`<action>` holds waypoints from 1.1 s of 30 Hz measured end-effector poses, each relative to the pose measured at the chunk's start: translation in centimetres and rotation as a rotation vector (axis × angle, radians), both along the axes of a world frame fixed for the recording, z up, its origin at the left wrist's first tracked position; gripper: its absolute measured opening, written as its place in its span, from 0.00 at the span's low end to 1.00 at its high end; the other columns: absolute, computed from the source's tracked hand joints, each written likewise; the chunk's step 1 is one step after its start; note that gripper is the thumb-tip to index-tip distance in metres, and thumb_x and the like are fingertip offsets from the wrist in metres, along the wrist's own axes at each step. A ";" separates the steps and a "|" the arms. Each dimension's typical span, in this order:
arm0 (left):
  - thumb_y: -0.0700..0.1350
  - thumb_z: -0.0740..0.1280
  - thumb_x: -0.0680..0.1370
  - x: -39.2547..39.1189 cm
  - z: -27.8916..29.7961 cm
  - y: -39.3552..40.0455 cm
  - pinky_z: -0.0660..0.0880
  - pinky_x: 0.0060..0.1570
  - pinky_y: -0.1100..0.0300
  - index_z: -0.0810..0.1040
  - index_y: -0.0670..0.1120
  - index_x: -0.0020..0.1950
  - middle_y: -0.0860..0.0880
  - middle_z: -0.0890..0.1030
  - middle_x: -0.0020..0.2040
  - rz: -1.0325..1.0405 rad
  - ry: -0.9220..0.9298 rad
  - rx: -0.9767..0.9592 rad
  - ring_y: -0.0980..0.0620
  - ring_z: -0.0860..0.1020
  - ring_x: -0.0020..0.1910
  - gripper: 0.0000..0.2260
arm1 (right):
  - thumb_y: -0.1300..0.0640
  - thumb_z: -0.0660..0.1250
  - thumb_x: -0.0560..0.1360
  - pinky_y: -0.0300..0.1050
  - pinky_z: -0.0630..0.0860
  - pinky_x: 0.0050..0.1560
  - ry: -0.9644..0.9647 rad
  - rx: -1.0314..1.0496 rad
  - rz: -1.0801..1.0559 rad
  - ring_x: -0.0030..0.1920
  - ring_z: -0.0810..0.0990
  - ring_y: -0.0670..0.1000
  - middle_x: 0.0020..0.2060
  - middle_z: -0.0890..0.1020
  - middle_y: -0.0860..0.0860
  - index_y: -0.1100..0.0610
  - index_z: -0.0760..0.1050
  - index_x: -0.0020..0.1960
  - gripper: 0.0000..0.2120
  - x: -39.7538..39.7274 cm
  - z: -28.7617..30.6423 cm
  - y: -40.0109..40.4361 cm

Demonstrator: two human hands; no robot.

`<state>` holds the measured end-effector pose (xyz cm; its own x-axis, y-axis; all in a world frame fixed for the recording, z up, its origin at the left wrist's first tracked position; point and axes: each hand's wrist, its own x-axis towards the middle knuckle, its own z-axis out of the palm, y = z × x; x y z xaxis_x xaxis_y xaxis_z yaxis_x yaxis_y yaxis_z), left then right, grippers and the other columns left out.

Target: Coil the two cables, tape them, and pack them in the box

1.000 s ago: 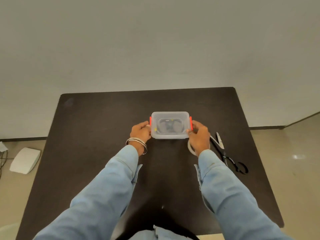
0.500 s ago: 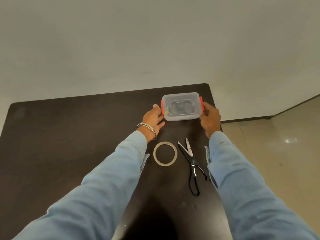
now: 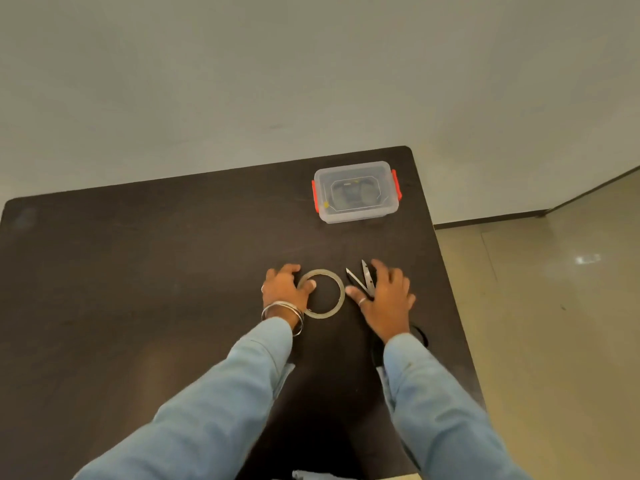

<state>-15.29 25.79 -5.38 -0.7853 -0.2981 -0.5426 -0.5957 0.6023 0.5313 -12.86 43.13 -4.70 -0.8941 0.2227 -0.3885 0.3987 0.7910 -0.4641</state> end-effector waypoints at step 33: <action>0.38 0.68 0.75 0.4 2.1 -1.3 0.81 0.38 0.57 0.77 0.46 0.53 0.48 0.79 0.41 0.218 -0.028 0.380 0.50 0.79 0.37 0.08 | 0.49 0.62 0.78 0.58 0.64 0.65 0.108 0.161 -0.155 0.66 0.65 0.59 0.67 0.66 0.59 0.54 0.62 0.72 0.25 -1.4 1.3 0.7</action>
